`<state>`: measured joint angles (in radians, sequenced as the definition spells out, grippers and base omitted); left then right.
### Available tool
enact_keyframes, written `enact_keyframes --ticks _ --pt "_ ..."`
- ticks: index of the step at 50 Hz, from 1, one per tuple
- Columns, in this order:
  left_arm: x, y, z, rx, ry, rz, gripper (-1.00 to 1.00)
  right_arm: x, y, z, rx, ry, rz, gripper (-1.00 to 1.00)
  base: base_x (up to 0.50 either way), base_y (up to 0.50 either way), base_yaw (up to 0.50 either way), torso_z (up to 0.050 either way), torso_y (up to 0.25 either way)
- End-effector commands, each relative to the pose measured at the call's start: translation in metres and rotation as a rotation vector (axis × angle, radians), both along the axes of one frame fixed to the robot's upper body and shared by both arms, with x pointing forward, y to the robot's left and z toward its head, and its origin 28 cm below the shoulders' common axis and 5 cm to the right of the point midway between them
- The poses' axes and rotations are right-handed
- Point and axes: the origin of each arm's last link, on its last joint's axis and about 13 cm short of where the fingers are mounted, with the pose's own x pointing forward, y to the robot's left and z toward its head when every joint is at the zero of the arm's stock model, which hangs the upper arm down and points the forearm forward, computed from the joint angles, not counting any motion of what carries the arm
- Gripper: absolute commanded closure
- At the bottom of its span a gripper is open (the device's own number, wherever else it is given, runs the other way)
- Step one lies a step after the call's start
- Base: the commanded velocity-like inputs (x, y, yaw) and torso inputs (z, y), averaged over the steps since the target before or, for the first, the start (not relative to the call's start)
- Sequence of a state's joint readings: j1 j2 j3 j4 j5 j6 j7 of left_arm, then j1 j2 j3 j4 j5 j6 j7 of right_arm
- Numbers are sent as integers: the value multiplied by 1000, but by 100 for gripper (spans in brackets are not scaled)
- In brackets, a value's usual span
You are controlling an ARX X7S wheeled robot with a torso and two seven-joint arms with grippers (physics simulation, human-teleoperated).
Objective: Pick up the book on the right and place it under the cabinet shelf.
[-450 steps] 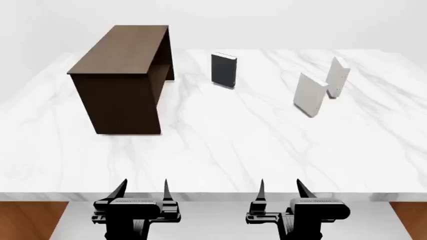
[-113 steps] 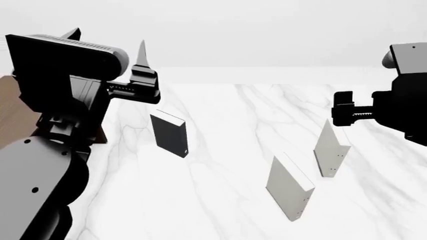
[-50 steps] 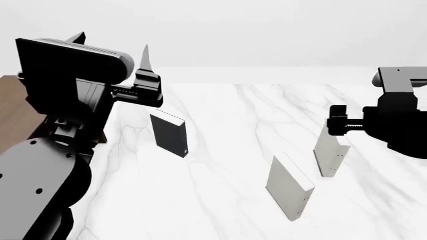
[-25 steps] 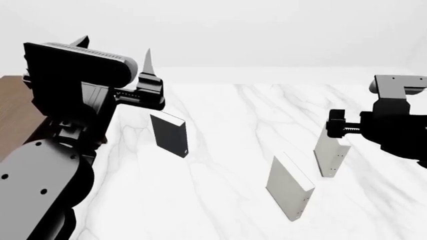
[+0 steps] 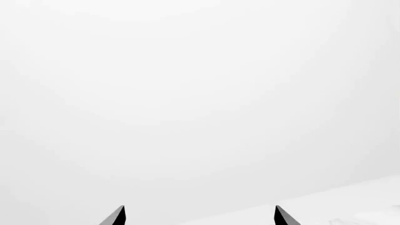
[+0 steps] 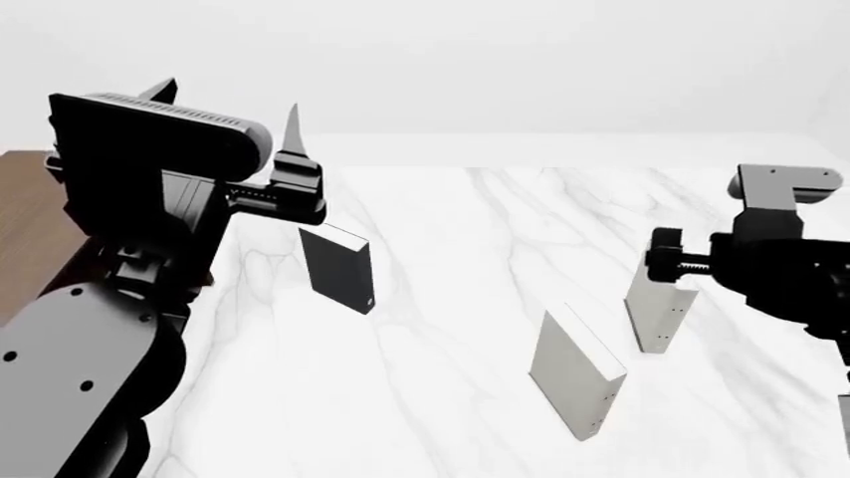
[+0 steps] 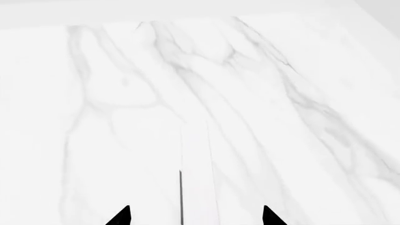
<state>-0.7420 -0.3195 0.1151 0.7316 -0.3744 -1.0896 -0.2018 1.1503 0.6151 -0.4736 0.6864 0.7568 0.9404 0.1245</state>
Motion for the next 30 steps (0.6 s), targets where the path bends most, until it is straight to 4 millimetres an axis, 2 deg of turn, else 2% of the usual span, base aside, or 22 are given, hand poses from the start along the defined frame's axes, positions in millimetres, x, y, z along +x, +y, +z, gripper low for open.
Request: enact_keyframes --ticks 1,30 --pt "0 1 -2 -1 4 3 -100 5 0 -9 4 12 -5 -100 0 0 0 0 0" --pt "-1 1 0 4 4 -1 -100 7 -7 -34 6 51 -40 -100 0 0 0 0 0"
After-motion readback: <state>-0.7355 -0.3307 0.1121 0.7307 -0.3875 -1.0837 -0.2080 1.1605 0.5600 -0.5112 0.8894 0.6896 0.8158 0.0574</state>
